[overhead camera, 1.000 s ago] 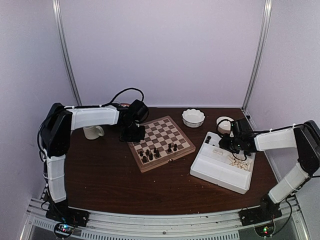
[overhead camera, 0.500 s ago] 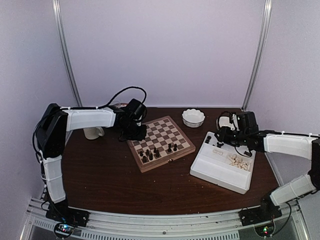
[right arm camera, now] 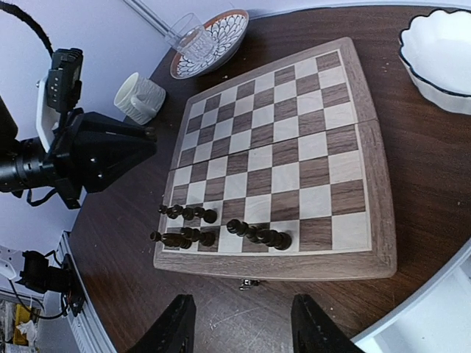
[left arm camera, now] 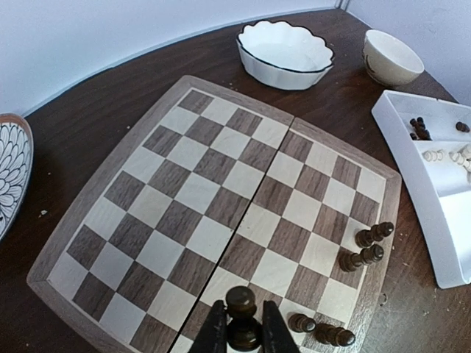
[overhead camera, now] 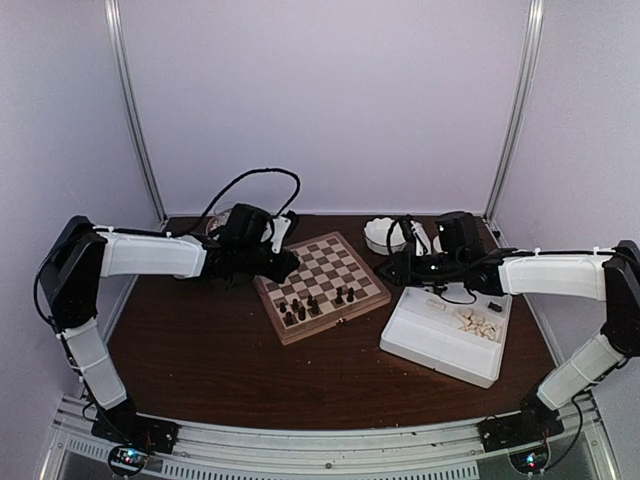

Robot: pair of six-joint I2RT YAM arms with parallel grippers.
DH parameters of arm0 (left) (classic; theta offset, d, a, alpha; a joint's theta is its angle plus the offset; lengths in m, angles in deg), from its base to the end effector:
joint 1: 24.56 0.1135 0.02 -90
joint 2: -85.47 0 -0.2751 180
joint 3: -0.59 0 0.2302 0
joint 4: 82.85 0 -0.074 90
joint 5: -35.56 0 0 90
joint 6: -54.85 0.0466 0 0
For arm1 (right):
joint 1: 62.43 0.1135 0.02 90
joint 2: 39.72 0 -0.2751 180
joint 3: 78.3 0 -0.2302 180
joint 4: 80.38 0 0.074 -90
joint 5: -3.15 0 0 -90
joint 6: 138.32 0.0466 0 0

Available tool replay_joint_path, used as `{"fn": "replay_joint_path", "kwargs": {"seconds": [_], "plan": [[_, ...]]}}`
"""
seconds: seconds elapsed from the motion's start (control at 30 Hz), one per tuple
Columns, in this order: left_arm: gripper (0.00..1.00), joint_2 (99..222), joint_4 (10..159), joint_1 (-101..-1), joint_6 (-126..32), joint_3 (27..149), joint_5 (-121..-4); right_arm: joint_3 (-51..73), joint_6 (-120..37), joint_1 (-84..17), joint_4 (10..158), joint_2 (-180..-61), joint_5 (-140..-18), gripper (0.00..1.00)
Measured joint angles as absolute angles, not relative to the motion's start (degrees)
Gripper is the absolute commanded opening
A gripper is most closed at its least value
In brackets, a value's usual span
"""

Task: Set up the chess pieces on the board
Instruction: Place the pawn on the chessboard.

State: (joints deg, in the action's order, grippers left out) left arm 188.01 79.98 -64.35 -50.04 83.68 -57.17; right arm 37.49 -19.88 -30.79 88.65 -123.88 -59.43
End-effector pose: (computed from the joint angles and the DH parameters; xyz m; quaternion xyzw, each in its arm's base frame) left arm 0.3010 -0.2536 0.2335 0.2030 0.8699 -0.2251 0.3891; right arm 0.2504 0.1795 0.2493 -0.1404 0.8416 0.4183 0.3114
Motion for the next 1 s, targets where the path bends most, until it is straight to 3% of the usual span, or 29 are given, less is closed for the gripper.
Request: {"fn": "replay_joint_path", "kwargs": {"seconds": [0.43,1.0], "plan": [[0.06,190.5,103.7,-63.5,-44.7,68.0,-58.1,39.6,-19.8,-30.4,93.7,-125.5,-57.7,0.43],[0.09,190.9,109.0,-60.0,-51.0,62.9,-54.3,43.1,-19.7,-30.4,96.3,-123.7,-58.6,0.43]]}}
